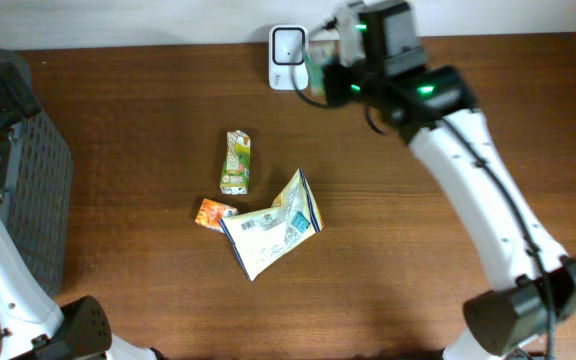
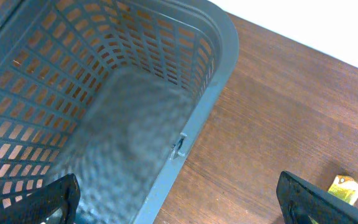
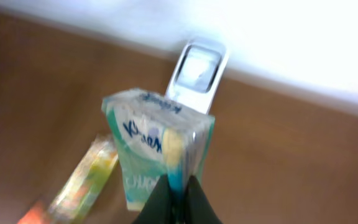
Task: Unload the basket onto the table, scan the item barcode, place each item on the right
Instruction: 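Lift the tissue pack and hold it in front of the scanner window, then carry the tissue pack right and place it on the table's right side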
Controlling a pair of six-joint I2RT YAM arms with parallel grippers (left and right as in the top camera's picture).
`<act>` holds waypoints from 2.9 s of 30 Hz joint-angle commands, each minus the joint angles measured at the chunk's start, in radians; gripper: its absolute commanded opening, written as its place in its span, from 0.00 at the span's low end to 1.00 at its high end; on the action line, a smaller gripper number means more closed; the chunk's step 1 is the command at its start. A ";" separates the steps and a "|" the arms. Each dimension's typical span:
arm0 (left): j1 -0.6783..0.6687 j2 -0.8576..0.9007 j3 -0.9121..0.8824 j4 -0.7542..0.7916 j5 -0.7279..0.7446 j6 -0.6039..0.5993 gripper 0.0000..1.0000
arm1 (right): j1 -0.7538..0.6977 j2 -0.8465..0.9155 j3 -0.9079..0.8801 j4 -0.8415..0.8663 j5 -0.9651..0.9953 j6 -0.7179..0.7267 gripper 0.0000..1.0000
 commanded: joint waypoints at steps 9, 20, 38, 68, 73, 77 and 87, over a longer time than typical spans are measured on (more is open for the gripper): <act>0.003 0.003 0.009 0.002 0.000 0.016 0.99 | 0.082 0.503 0.012 0.906 0.547 -0.914 0.04; 0.003 0.003 0.009 0.002 0.000 0.016 0.99 | 0.083 0.685 0.011 1.084 0.557 -1.241 0.04; 0.003 0.003 0.009 0.002 0.000 0.016 0.99 | 0.141 0.678 0.012 1.273 0.587 -1.338 0.04; 0.003 0.003 0.009 0.002 0.000 0.016 0.99 | -0.188 -0.157 0.012 -0.274 -0.096 0.020 0.04; 0.003 0.003 0.009 0.002 0.000 0.016 0.99 | -0.487 -0.119 -0.039 -0.515 -0.391 0.032 0.04; 0.003 0.003 0.009 0.002 0.000 0.016 0.99 | -0.637 -0.067 -0.163 -0.504 -0.406 0.032 0.04; 0.003 0.003 0.009 0.002 0.000 0.016 0.99 | -0.856 0.065 -0.504 -0.162 -0.297 0.142 0.04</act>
